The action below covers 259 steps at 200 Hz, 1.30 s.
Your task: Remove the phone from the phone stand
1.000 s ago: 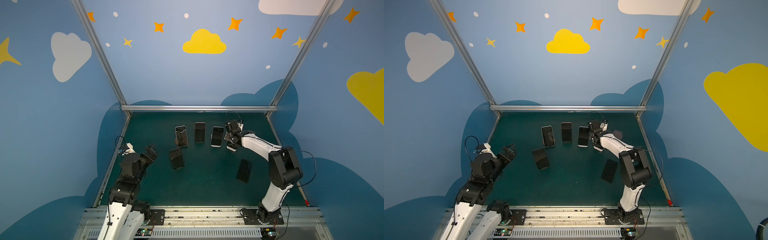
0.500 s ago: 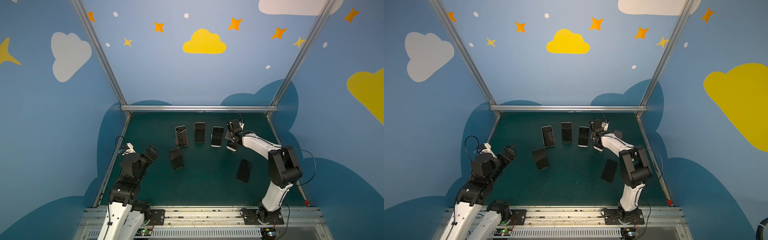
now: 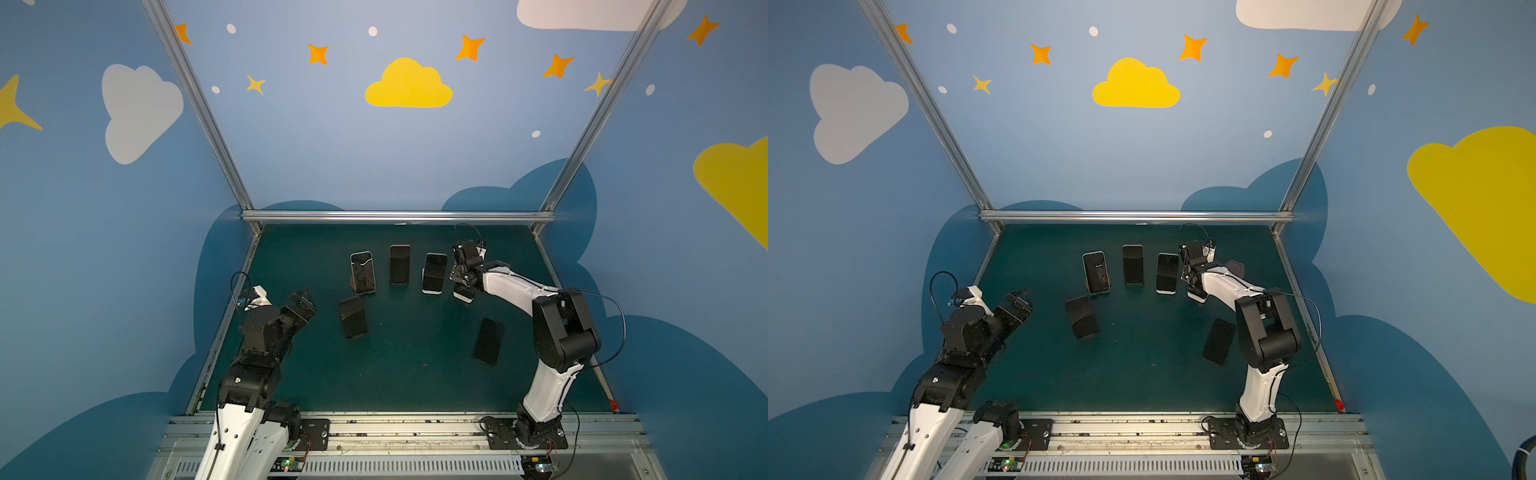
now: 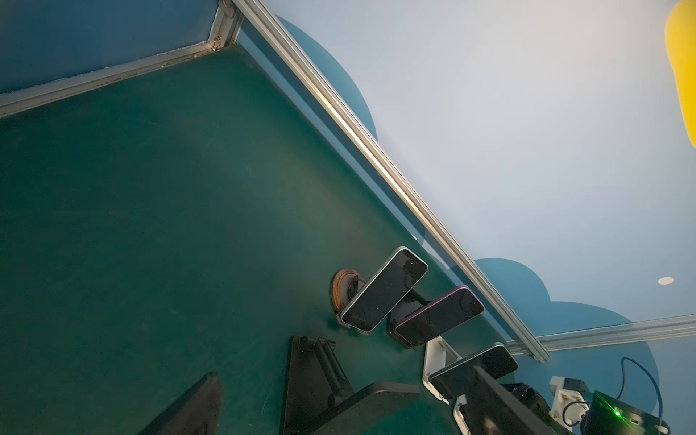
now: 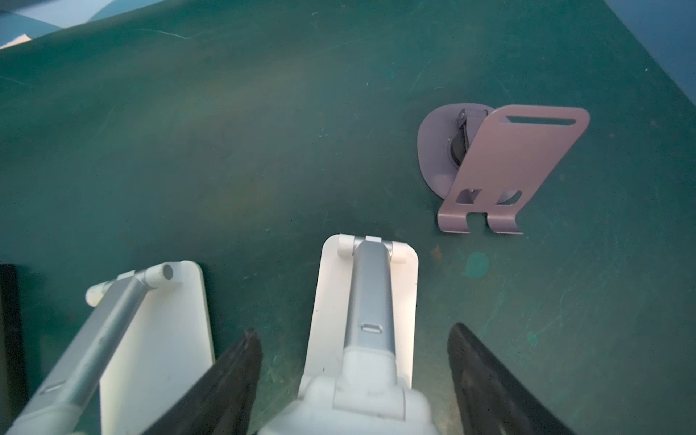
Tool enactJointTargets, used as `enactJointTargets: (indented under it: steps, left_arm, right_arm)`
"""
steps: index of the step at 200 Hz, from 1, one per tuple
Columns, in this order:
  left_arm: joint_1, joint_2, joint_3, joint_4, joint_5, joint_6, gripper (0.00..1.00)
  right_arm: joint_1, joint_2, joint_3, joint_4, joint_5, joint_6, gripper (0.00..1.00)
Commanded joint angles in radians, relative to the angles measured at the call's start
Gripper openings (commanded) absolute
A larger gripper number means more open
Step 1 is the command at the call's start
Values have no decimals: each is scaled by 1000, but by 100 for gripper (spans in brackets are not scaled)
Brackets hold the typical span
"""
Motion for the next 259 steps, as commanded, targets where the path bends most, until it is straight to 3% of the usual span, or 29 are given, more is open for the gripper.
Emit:
enactJointTargets:
  steps: [1, 55, 259]
  left_arm:
    - [4, 3, -1, 9, 5, 17, 100]
    - [4, 4, -1, 10, 8, 17, 100]
    - [4, 5, -5, 16, 19, 11, 100]
  right_arm:
    - [-2, 15, -7, -1, -9, -20, 75]
    - [-2, 17, -3, -8, -29, -43, 69]
    - [-2, -84, 8, -72, -85, -72, 69]
